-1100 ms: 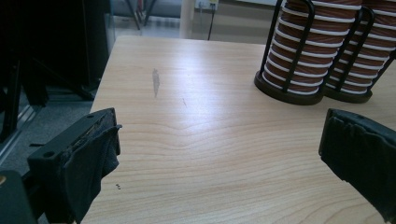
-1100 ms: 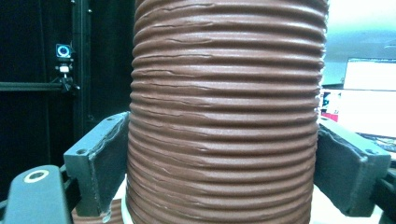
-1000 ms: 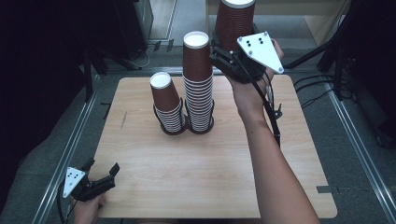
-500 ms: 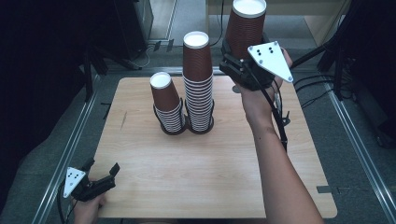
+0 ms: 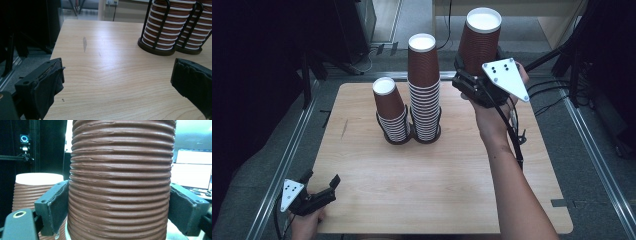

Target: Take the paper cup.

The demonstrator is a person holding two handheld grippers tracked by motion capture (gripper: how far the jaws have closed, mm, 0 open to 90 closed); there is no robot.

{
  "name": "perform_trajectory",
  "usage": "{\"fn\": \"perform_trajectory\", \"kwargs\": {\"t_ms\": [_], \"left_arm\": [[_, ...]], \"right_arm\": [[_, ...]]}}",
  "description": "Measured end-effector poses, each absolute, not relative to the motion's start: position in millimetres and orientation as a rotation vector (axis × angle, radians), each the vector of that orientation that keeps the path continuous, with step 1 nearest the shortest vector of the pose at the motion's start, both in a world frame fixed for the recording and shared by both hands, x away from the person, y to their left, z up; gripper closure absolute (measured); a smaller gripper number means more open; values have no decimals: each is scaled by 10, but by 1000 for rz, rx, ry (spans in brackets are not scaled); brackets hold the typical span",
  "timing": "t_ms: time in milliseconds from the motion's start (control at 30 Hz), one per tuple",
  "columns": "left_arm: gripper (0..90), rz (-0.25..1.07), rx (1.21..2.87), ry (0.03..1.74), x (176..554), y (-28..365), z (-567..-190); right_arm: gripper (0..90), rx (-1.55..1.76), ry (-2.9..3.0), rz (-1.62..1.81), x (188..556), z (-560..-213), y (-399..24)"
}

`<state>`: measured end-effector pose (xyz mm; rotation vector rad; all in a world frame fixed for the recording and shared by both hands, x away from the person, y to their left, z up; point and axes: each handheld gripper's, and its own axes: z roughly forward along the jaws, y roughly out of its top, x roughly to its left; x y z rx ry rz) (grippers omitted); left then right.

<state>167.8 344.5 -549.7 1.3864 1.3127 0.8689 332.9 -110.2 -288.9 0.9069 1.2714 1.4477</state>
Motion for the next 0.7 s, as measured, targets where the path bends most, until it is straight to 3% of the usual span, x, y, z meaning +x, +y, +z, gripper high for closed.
{"fn": "perform_trajectory", "kwargs": {"t_ms": [700], "left_arm": [[0,881,1389,1309,1676,3432,-5498]], "right_arm": [[133,887,1283,1409,3130,-3156,-1249]]}}
